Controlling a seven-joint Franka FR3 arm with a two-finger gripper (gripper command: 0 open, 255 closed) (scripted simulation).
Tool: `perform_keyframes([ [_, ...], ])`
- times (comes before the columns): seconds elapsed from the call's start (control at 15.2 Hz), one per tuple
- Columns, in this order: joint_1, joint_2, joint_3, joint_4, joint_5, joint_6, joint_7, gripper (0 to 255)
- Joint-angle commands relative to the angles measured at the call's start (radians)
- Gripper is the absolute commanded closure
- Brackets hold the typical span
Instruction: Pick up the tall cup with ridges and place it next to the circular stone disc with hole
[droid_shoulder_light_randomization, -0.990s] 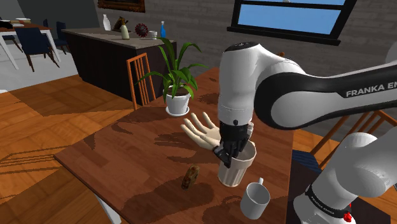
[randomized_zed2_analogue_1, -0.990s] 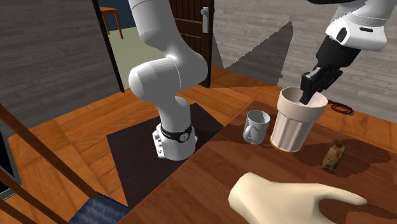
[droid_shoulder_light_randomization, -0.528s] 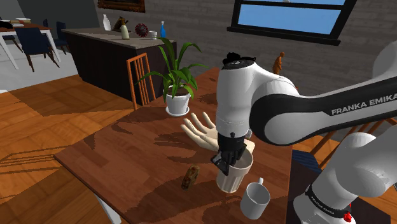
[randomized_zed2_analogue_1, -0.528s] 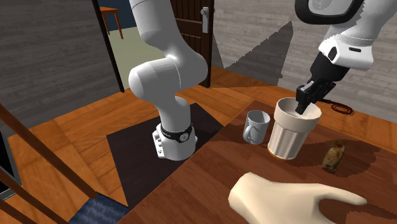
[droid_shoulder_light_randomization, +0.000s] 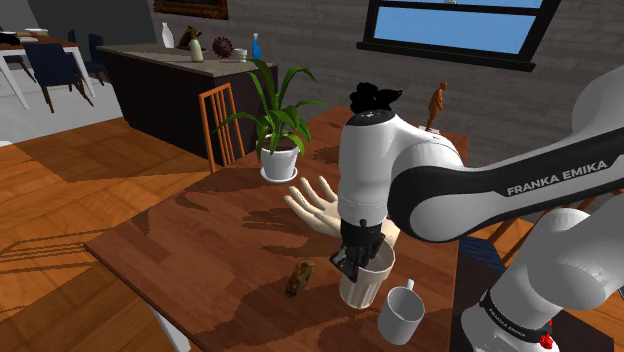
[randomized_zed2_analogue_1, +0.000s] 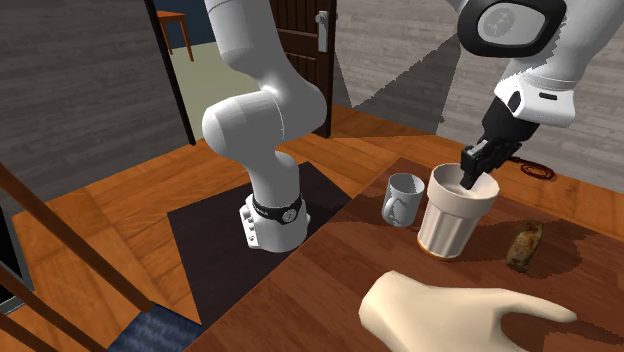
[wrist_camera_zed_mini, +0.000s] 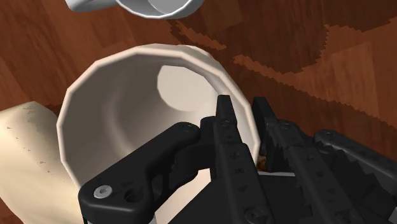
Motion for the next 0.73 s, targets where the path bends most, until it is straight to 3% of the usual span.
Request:
perform_keyframes([
  [0.0,0.0,0.0,0.0,0.0,0.0,0.001,0.0,255],
  [0.13,0.0,0.0,0.0,0.0,0.0,0.001,0.0,255],
  [0.2,0.0,0.0,0.0,0.0,0.0,0.001,0.0,0],
  [0.53,0.0,0.0,0.0,0.0,0.0,0.001,0.0,0],
  [0.66,0.0,-0.023,-0.021,0.051,-0.005,-0.072,-0.003,0],
])
